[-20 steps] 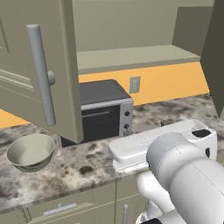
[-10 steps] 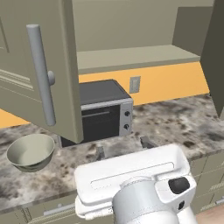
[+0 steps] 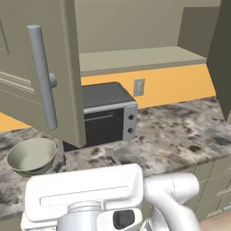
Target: Open the cabinet and move the ladle to the pot. Then close the cabinet.
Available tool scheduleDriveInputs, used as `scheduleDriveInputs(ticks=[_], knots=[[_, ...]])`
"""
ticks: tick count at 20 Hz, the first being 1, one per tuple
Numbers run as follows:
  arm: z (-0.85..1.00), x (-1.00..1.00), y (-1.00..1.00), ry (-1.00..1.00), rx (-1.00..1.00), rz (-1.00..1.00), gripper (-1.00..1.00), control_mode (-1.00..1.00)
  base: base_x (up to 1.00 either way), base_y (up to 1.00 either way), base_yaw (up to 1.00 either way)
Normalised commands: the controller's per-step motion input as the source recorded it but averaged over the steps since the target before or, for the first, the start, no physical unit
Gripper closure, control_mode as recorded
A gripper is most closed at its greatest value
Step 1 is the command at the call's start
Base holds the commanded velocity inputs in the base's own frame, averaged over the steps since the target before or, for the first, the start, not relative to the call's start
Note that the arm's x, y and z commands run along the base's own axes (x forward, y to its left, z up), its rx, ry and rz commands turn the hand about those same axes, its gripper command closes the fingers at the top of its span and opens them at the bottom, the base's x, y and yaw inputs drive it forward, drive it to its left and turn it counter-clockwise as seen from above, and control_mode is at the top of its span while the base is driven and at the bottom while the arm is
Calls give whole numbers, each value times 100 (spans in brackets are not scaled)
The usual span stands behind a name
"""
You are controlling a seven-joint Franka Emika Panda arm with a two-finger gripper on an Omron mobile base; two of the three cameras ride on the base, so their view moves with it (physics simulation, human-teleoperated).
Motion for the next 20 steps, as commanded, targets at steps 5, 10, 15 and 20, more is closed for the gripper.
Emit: scheduleDriveInputs(ticks=[5,10,15,20], knots=[[0,36,67,-13,1,-8,-100,-100,0,0,0],[-2,61,54,-9,1,-9,-100,-100,0,0,0],[-8,82,35,-5,2,-10,-100,-100,0,0,0],[-4,86,25,-4,2,-10,-100,-100,0,0,0]])
